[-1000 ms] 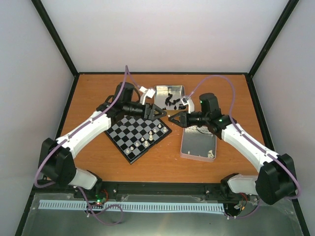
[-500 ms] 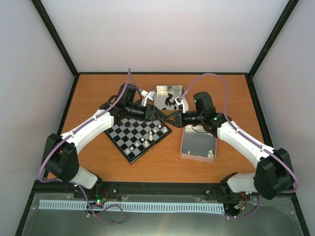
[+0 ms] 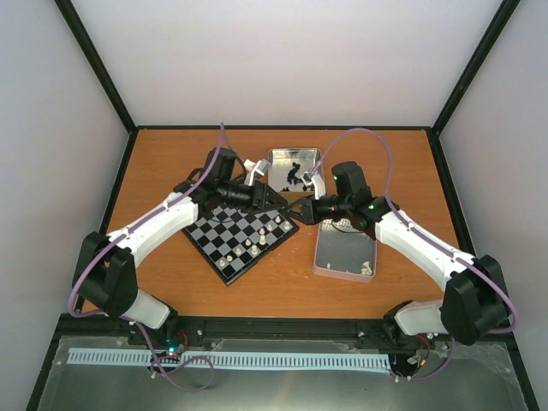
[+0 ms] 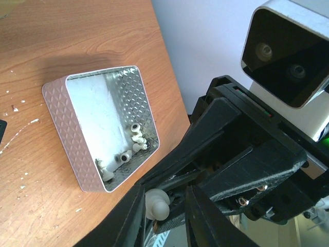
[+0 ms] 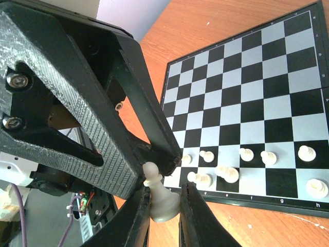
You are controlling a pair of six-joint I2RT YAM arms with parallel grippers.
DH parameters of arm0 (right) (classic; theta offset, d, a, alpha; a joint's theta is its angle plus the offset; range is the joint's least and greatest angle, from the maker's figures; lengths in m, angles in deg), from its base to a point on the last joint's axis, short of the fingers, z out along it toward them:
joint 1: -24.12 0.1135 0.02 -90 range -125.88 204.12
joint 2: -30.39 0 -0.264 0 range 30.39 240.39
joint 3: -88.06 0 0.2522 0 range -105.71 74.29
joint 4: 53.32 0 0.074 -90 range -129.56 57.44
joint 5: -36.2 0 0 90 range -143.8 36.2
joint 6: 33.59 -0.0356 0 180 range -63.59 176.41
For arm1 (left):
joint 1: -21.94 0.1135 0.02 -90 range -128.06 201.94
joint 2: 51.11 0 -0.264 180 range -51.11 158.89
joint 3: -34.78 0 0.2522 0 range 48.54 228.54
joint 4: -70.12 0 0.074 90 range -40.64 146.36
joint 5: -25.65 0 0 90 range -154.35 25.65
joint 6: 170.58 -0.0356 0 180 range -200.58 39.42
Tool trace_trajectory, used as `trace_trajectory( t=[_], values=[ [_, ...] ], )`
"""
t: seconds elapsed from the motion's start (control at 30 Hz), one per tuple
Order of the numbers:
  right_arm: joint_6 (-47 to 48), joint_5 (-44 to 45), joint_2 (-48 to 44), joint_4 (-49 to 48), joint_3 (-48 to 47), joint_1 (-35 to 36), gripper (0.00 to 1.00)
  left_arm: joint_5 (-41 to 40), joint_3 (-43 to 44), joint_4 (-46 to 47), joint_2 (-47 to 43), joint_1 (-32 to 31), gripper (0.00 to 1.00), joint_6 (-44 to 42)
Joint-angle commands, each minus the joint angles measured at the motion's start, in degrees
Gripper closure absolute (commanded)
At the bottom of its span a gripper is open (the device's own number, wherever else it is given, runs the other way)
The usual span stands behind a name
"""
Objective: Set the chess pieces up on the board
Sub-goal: Place the chess piece on the chessboard.
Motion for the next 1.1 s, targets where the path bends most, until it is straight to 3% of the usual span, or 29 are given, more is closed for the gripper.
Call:
trace_trajectory(
  t=[0.0,0.4,0.53,0.63,0.77,0.87,1.07],
  values=[
    [1.2,1.2,0.6,-0.4,-1.7,0.7,0.85,0.6,0.1,1.7,-0.4,0.2,0.81,0.9],
    [0.3,2.0,0.9,-1.5,-2.3,0.9,0.85,1.2,-0.5,1.0,0.4,0.3,0.98,-0.1],
    [1.0,3.4,0.6,0.3,-2.6,0.9,0.65,-1.4,0.1,0.0,-0.4,0.2,0.99,-1.3],
    [0.8,6.1,0.4,2.9,-2.5,0.8,0.48,-7.5,0.7,-1.5,-3.0,0.2,0.99,-4.0],
    [-1.2,9.0,-2.7,2.8,0.1,0.7,0.38,-21.6,2.3,-11.4,-2.1,0.2,1.00,-12.3],
    [-3.0,11.9,-5.7,2.3,2.6,0.7,0.35,-30.5,1.0,-15.6,-1.3,0.2,0.99,-16.9],
    [-7.8,20.7,-9.6,2.7,7.2,0.7,0.35,-39.7,0.4,-18.4,0.1,-0.4,0.99,-20.0]
  ],
)
